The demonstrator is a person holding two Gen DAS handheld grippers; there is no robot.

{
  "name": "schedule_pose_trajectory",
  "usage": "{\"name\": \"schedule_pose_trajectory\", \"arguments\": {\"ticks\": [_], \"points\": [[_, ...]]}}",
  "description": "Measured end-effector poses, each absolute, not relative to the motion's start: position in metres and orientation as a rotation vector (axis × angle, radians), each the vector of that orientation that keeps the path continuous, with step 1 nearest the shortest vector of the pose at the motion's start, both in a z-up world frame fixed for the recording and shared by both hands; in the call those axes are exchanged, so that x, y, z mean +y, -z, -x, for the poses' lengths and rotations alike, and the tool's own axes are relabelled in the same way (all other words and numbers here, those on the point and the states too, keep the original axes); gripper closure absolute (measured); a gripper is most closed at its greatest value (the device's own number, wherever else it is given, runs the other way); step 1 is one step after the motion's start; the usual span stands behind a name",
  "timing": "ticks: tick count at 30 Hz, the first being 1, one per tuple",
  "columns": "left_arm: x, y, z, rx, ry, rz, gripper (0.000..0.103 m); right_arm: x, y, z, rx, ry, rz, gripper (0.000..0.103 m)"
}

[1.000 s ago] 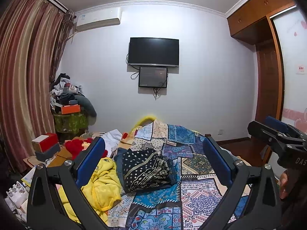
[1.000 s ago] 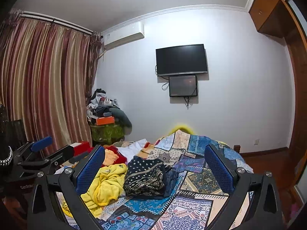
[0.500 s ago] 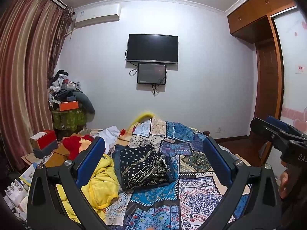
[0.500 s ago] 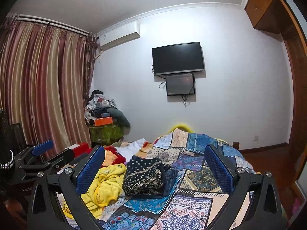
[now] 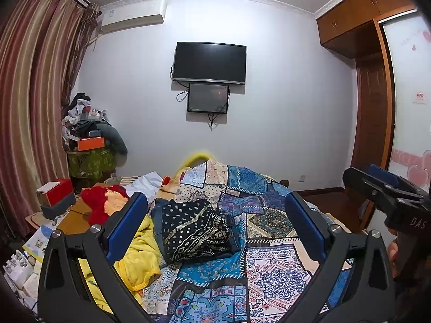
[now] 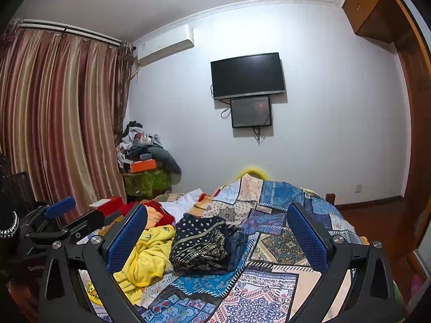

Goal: Fold large clothes

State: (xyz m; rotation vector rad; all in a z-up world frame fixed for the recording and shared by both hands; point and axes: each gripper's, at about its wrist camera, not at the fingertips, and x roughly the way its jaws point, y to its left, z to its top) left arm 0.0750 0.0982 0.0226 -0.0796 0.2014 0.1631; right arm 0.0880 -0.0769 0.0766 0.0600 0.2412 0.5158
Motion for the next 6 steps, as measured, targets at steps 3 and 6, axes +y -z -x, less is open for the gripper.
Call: {"name": "schedule_pose_trajectory", "arguments": {"ticks": [3,6], "points": [[0.0983,-0.0216,-0.0759,0.204,-0.160,0.076,0.000,-0.0775,-0.0743,-0.0924,0.249,-0.515,-0.065,0.000],[0.0992,-0.0195,-0.0784,0.210,-0.156,0.075,0.000,-0.0778,-0.0722,-0.0957,0.254,-0.513,-0.065,0.000]]}}
